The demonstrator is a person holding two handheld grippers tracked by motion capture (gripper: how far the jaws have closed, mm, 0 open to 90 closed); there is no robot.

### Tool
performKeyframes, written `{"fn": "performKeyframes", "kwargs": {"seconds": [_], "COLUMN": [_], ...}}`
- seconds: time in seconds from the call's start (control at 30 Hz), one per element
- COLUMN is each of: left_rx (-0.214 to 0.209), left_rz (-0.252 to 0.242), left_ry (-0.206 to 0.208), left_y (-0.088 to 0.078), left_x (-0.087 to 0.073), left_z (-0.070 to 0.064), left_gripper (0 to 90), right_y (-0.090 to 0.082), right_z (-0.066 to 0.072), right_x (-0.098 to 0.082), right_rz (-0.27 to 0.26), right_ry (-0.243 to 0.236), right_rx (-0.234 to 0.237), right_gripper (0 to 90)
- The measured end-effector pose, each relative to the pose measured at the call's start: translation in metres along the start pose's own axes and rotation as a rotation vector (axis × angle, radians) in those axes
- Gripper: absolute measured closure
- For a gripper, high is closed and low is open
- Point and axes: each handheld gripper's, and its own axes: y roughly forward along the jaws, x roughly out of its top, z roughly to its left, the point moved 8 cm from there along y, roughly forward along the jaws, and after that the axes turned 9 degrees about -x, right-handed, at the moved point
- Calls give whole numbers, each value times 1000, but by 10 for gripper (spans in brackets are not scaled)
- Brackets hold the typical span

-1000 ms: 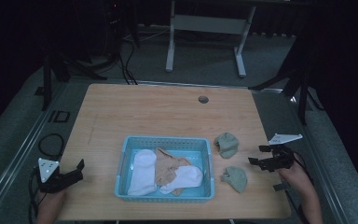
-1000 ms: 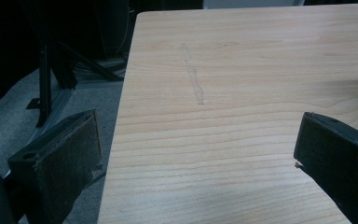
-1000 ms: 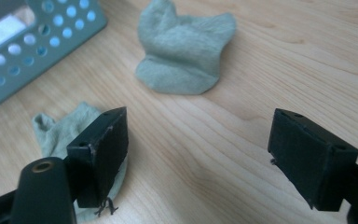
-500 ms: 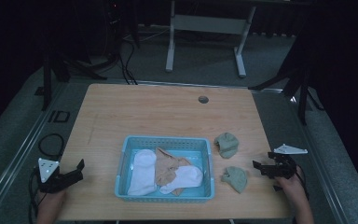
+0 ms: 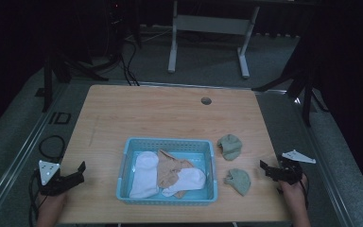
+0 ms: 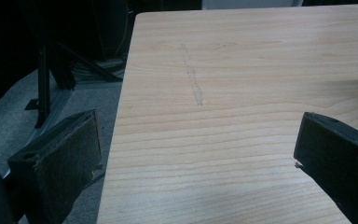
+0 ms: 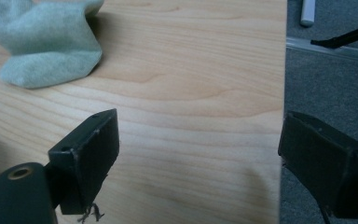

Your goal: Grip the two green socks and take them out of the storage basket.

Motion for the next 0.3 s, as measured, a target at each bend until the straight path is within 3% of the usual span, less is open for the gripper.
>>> {"fn": "performKeyframes", "kwargs": {"seconds": [0.3], "left_rx": [-2], "left_rz": [-1], "left_ry": [0], "left_y": [0], "left_x": [0], "left_z": [0], "left_gripper": [4], "right_y": [3], "right_z": [-1], "right_x": [-5], "right_rz": [11], "right_ry": [2], "right_rx": [-12], "right_gripper": [128]}}
